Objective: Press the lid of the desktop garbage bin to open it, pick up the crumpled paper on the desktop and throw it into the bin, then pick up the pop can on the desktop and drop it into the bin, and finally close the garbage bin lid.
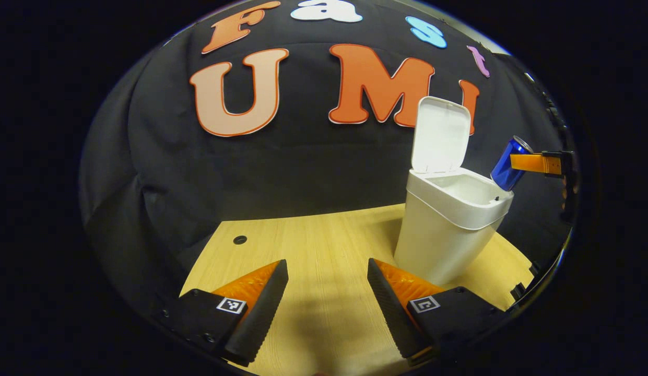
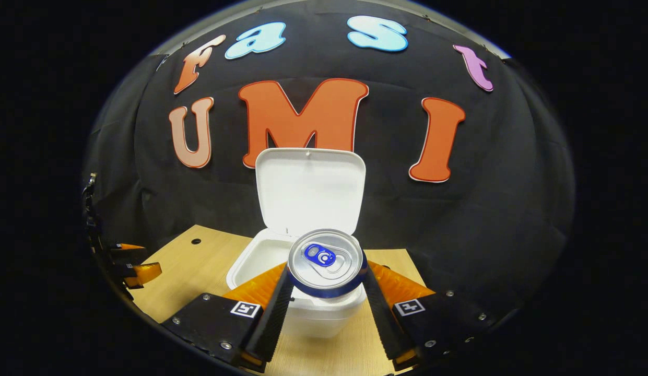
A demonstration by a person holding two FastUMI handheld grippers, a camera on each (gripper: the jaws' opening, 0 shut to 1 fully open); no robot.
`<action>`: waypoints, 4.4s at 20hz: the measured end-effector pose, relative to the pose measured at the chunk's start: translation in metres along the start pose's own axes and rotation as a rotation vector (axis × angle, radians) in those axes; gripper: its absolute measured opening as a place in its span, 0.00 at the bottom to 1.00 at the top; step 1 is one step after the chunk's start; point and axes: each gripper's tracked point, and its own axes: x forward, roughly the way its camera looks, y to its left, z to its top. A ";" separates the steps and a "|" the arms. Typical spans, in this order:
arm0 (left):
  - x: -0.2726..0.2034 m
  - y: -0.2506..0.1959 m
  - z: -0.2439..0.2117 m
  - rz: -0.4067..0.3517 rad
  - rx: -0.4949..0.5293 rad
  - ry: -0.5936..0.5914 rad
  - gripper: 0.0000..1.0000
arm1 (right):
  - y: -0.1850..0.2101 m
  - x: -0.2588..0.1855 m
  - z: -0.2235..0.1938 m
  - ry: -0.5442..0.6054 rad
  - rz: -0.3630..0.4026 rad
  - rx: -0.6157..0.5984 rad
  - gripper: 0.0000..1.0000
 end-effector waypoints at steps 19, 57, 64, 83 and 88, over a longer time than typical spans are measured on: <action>-0.031 0.032 -0.042 0.179 -0.088 0.070 0.98 | 0.021 0.056 -0.041 0.136 0.085 -0.029 0.78; -0.053 0.040 -0.077 0.211 -0.226 0.137 0.98 | 0.008 0.059 0.004 0.157 0.117 -0.045 0.81; -0.049 0.039 -0.085 0.205 -0.194 0.144 0.98 | 0.000 0.062 0.069 0.052 0.086 -0.132 0.82; -0.051 0.050 -0.085 0.301 -0.232 0.130 0.98 | 0.006 0.096 0.184 -0.164 0.004 -0.100 0.79; -0.051 0.051 -0.085 0.306 -0.230 0.129 0.98 | 0.009 0.118 0.183 -0.140 0.018 -0.011 0.79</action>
